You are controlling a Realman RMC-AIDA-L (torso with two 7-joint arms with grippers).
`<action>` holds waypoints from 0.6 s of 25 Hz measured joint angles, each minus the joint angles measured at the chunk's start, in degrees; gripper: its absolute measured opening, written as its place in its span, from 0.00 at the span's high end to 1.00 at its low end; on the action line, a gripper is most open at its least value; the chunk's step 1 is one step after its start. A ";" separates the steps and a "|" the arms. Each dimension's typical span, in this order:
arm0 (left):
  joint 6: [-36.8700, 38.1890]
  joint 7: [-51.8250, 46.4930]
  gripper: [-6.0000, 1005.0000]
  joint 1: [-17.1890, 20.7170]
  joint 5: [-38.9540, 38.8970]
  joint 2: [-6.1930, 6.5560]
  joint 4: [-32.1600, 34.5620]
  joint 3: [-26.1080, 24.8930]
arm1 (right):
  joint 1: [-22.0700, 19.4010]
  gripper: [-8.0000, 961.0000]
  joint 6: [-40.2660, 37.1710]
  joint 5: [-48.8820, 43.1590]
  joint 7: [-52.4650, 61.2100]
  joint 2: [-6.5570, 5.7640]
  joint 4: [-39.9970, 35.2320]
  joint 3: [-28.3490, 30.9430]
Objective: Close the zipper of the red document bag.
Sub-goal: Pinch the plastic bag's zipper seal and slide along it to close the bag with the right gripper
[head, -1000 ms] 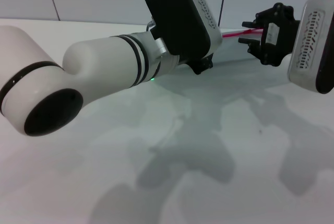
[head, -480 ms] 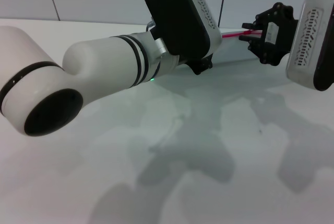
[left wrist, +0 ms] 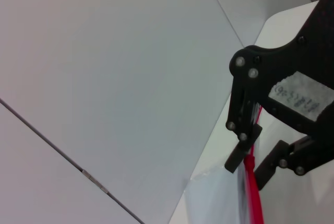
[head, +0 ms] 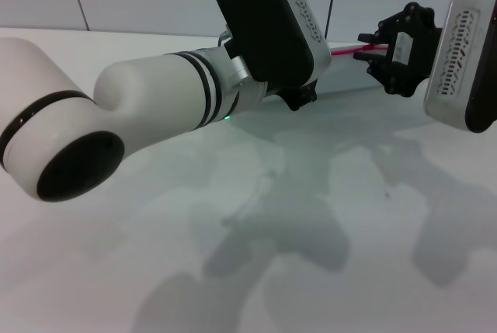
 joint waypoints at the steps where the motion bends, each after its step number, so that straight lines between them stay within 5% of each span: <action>1: 0.00 0.00 0.94 0.00 0.00 0.00 0.00 0.00 | 0.00 0.81 -0.09 0.00 0.00 0.00 0.00 -0.03; 15: 0.01 0.00 0.94 0.12 0.00 0.00 -0.08 0.00 | 0.00 0.86 0.23 -0.09 0.00 0.09 0.08 -0.33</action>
